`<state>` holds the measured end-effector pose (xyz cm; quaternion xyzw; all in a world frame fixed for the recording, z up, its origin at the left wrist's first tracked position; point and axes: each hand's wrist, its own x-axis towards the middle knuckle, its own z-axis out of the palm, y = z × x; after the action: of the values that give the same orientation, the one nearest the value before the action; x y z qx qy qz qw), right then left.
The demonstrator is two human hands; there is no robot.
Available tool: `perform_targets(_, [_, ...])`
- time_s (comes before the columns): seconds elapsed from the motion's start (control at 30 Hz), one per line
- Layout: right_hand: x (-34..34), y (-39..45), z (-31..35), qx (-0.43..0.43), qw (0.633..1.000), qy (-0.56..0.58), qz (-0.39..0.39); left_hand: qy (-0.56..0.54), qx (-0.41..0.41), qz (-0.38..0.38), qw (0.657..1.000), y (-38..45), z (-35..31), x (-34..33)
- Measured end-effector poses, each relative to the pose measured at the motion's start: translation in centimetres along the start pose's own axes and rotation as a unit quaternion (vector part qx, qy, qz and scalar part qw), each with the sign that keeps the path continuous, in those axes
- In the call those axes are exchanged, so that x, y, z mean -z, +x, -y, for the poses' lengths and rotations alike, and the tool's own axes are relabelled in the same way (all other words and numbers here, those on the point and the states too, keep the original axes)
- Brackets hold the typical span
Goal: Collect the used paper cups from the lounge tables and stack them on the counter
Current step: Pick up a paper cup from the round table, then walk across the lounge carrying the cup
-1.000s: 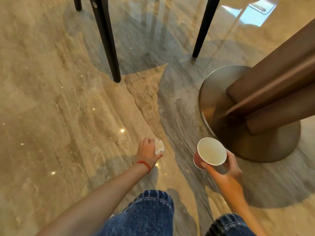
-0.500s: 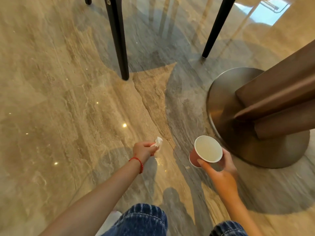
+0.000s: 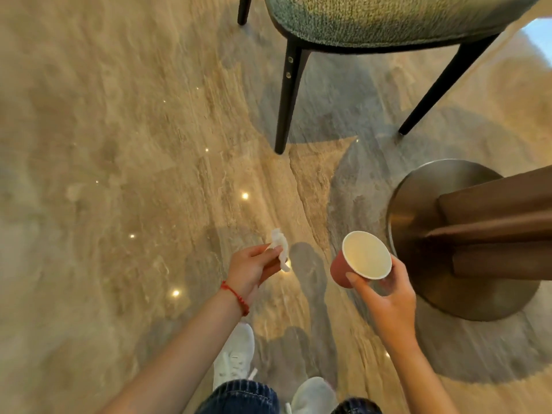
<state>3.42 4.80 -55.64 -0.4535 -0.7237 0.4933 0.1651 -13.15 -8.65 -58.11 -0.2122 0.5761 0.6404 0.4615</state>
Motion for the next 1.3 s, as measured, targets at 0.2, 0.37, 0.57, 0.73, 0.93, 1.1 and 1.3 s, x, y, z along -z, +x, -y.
perform_targets(0.2, [1.0, -2.7, 9.4, -0.002, 1.0, 0.012, 0.016, 0.011, -0.03, -0.034, 0.999, -8.5, -5.8, 1.1])
perform_targets(0.37, [2.4, -4.7, 18.4, 0.018, 0.999, 0.011, 0.032, 0.023, -0.071, -0.068, 0.995, -15.5, -11.9, 0.8])
perform_targets(0.57, [4.7, -5.7, 30.0, 0.041, 0.998, 0.018, 0.034, 0.021, -0.129, -0.097, 0.987, -23.8, -20.2, 0.2])
perform_targets(0.73, [5.1, -6.3, 38.6, 0.056, 0.996, 0.03, 0.056, 0.017, -0.173, -0.129, 0.976, -29.4, -27.1, 0.6])
perform_targets(0.93, [4.5, -7.4, 47.8, 0.086, 0.99, 0.071, 0.086, -0.035, -0.215, -0.143, 0.966, -34.9, -34.4, 1.0])
perform_targets(1.1, [3.5, -7.1, 53.4, 0.125, 0.982, 0.089, 0.109, -0.053, -0.242, -0.165, 0.955, -37.4, -38.5, 2.1])
perform_targets(1.3, [2.0, -4.3, 57.7, 0.136, 0.976, 0.078, 0.149, -0.072, -0.242, -0.186, 0.95, -37.8, -42.5, 2.3])
